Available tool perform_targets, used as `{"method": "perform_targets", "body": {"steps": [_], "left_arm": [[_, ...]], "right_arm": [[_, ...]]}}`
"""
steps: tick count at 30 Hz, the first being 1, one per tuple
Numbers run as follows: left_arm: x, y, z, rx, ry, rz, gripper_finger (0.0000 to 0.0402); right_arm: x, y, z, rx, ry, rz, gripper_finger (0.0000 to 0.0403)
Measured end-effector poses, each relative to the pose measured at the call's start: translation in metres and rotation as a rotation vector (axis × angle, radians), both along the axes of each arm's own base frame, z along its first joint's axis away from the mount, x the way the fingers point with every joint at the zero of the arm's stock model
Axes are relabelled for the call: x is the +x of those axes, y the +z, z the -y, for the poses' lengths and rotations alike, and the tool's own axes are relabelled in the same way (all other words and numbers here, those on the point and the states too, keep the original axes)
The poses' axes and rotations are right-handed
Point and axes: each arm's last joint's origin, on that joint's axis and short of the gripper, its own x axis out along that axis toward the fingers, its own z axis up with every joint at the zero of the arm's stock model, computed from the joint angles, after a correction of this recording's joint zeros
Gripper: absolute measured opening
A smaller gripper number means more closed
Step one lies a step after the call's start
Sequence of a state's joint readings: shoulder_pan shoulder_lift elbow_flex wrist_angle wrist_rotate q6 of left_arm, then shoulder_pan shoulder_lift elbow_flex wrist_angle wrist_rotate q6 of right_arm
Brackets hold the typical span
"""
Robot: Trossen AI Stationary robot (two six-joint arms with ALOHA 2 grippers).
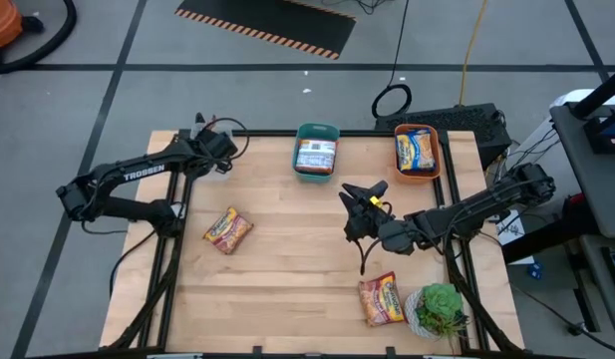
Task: Sort Maruchan noodles
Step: Put the middle red noodle pack into the transparent bin
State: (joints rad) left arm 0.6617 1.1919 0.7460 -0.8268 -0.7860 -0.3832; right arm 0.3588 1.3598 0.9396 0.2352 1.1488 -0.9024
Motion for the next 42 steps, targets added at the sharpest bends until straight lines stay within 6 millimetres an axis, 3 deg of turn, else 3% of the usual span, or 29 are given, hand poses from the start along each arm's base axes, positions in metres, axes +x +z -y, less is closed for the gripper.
{"method": "perform_targets", "body": {"steps": [12, 23, 42], "left_arm": [[0.0, -0.001, 0.001, -0.032, -0.014, 0.004, 0.0165], [0.0, -0.001, 0.001, -0.028, -0.012, 0.01, 0.0264], [0.015, -0.002, 0.015, -0.099, -0.157, 0.065, 0.0269]], "right_arm": [[0.0, 0.0, 0.0, 0.0, 0.0, 0.001, 0.0146], [0.0, 0.0, 0.0, 0.0, 0.0, 0.0, 0.0146], [0.0, 0.0, 0.0, 0.005, -0.001, 0.006, 0.0146]]}}
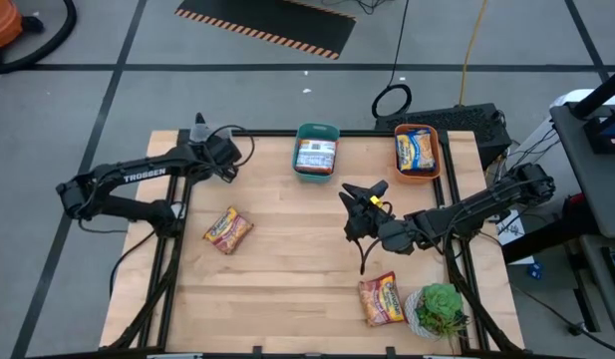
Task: Sort Maruchan noodles
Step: Put the middle red noodle pack into the transparent bin
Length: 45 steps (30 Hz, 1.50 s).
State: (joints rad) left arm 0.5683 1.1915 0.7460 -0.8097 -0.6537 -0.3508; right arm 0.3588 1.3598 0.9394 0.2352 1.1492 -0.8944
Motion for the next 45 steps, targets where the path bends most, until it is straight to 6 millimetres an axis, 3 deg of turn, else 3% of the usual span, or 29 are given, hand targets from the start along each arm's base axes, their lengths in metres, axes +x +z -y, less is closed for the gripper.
{"method": "perform_targets", "body": {"steps": [11, 25, 31, 39, 45], "left_arm": [[0.009, -0.001, 0.012, -0.06, -0.082, 0.043, 0.0269], [0.026, -0.02, 0.006, 0.058, -0.289, 0.209, 0.0269], [0.017, -0.02, -0.008, 0.074, -0.244, 0.174, 0.026], [0.005, -0.025, -0.017, -0.04, -0.25, 0.205, 0.0221], [-0.007, -0.042, -0.02, -0.032, -0.214, 0.159, 0.0206]], "right_arm": [[-0.002, 0.0, -0.006, 0.088, 0.008, 0.089, 0.0146], [-0.014, 0.009, -0.044, 0.135, 0.149, 0.178, 0.0146], [-0.017, 0.012, -0.052, 0.134, 0.177, 0.193, 0.0146], [-0.017, 0.012, -0.052, 0.138, 0.177, 0.196, 0.0146], [-0.017, 0.012, -0.052, 0.136, 0.176, 0.195, 0.0146]]}}
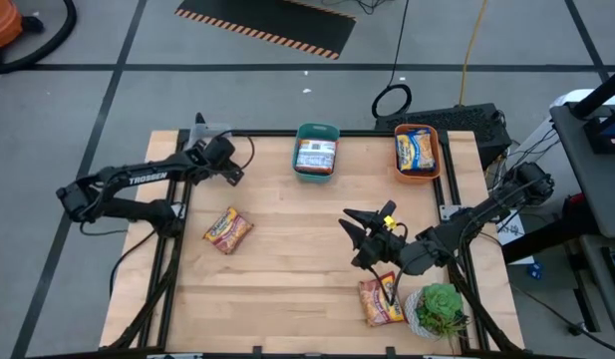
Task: Sort Maruchan noodles
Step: Put the middle red noodle pack into the transparent bin
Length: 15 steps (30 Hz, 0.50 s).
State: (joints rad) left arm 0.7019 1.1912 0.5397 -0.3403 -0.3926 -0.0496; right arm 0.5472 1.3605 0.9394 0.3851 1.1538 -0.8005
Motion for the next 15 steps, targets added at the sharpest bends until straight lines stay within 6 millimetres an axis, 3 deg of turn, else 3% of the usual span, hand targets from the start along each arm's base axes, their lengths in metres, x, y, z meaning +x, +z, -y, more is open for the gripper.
{"method": "perform_targets", "body": {"steps": [5, 15], "left_arm": [[-0.0075, -0.0059, -0.0024, -0.003, 0.026, -0.014, 0.0202], [-0.0038, 0.0002, 0.0023, 0.022, 0.037, -0.092, 0.02]], "right_arm": [[0.0, 0.0001, 0.0, -0.032, 0.002, -0.022, 0.0146], [0.0007, 0.0006, 0.0013, -0.064, -0.002, -0.041, 0.0146]]}}
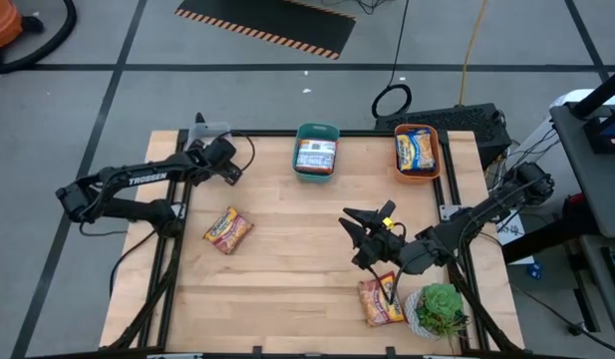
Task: Sort Maruchan noodles
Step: Put the middle red noodle pack into the transparent bin
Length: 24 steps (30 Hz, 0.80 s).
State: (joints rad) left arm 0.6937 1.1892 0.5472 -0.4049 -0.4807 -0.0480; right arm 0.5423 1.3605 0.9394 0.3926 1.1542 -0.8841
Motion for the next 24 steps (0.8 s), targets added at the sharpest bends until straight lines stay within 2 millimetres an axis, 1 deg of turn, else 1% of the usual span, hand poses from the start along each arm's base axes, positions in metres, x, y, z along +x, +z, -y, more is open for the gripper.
{"method": "perform_targets", "body": {"steps": [3, 9, 11, 17, 24], "left_arm": [[0.0, 0.002, 0.0, 0.008, 0.009, -0.027, 0.0179], [0.0, 0.001, 0.001, -0.003, -0.011, -0.028, 0.0102], [0.001, 0.001, 0.002, -0.007, -0.019, -0.027, 0.0087], [0.002, 0.004, 0.007, 0.014, -0.039, -0.034, 0.0081], [-0.009, 0.024, 0.019, 0.099, -0.043, -0.013, 0.0081]], "right_arm": [[0.0, 0.0, 0.0, 0.0, -0.001, 0.0, 0.0146], [0.0, 0.0, 0.0, 0.0, -0.001, 0.0, 0.0146], [0.0, 0.0, 0.0, 0.0, -0.002, 0.0, 0.0146], [0.0, 0.0, 0.0, 0.0, -0.002, 0.0, 0.0146], [0.0, 0.0, 0.0, 0.0, -0.002, 0.0, 0.0146]]}}
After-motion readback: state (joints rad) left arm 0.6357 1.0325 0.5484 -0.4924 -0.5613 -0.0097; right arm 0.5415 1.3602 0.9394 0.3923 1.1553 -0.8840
